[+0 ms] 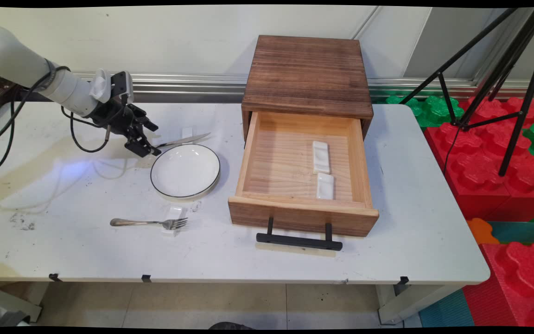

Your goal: Pick up the knife from the left of the white plate, then place the picked object into the drawer

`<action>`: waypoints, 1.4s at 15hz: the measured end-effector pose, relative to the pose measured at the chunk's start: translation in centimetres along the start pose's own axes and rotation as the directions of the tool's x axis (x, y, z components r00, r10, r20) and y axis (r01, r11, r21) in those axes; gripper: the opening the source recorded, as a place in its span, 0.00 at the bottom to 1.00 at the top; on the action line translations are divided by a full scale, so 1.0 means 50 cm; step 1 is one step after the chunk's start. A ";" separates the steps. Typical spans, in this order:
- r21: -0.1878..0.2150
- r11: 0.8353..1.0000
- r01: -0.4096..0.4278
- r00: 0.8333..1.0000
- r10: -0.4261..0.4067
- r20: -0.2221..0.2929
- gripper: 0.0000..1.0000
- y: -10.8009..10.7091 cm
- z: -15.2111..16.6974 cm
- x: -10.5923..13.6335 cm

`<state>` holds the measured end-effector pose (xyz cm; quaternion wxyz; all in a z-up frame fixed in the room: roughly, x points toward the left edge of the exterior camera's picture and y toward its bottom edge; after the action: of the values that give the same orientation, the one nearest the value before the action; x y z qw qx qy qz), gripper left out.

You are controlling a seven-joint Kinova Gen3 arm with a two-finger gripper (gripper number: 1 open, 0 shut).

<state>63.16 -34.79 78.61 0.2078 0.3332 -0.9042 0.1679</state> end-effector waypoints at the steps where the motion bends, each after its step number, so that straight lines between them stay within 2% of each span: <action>1: -0.005 1.000 -0.006 1.000 0.006 0.001 1.00 -0.004 0.006 0.001; 7: -0.030 0.999 -0.032 0.999 0.032 0.004 1.00 -0.016 0.033 0.005; 13: -0.035 0.999 -0.033 0.999 0.033 0.006 1.00 -0.027 0.045 0.007; 14: -0.037 0.999 -0.033 0.999 0.034 0.006 0.00 -0.028 0.047 0.007; 21: -0.045 0.998 -0.032 0.999 0.033 0.010 0.00 -0.034 0.054 0.006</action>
<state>63.40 -37.39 76.73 0.2076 0.3145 -0.9142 0.1491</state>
